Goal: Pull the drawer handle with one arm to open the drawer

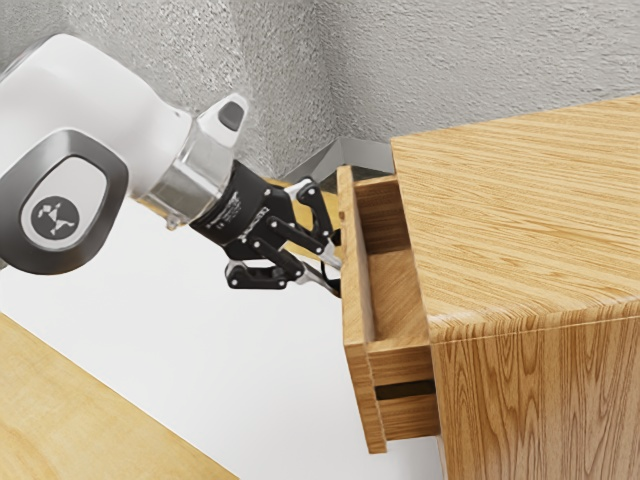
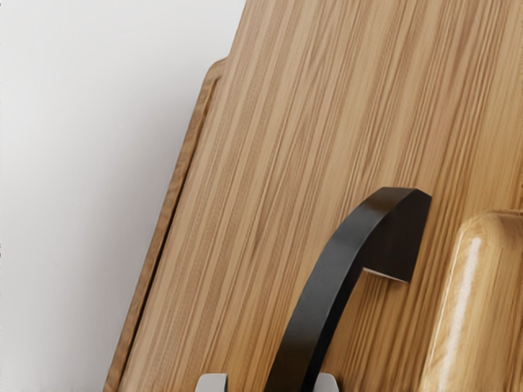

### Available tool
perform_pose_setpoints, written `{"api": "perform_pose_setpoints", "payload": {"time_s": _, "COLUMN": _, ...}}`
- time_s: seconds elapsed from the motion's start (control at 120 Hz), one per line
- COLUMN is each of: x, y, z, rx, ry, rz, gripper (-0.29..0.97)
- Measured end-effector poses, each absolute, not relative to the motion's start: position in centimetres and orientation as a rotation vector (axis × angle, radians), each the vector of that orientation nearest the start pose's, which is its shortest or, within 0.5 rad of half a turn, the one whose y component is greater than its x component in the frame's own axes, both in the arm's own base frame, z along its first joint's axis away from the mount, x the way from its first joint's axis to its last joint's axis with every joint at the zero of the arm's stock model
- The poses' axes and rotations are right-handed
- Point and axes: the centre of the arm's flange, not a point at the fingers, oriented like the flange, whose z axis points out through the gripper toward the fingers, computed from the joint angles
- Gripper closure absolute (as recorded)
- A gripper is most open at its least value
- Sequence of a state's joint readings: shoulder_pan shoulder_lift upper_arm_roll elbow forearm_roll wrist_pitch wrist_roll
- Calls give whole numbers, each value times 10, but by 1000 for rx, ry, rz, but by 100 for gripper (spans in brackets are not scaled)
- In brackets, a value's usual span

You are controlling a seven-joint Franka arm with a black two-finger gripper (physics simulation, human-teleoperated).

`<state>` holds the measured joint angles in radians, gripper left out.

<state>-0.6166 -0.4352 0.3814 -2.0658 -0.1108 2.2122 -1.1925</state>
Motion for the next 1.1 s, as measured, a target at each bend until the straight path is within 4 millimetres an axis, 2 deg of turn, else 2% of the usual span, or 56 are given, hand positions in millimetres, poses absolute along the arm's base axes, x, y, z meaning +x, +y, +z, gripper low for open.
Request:
{"api": "perform_pose_setpoints", "payload": {"time_s": 0.767, "x": 441, "y": -52, "z": 657, "rx": 2206, "ry": 1264, "rz": 307, "gripper": 67}}
{"api": "perform_pose_setpoints", "payload": {"time_s": 0.883, "x": 437, "y": -43, "z": 658, "rx": 2194, "ry": 1279, "rz": 313, "gripper": 67}}
{"api": "perform_pose_setpoints", "payload": {"time_s": 1.1, "x": 432, "y": -39, "z": 658, "rx": 2190, "ry": 1279, "rz": 309, "gripper": 68}}
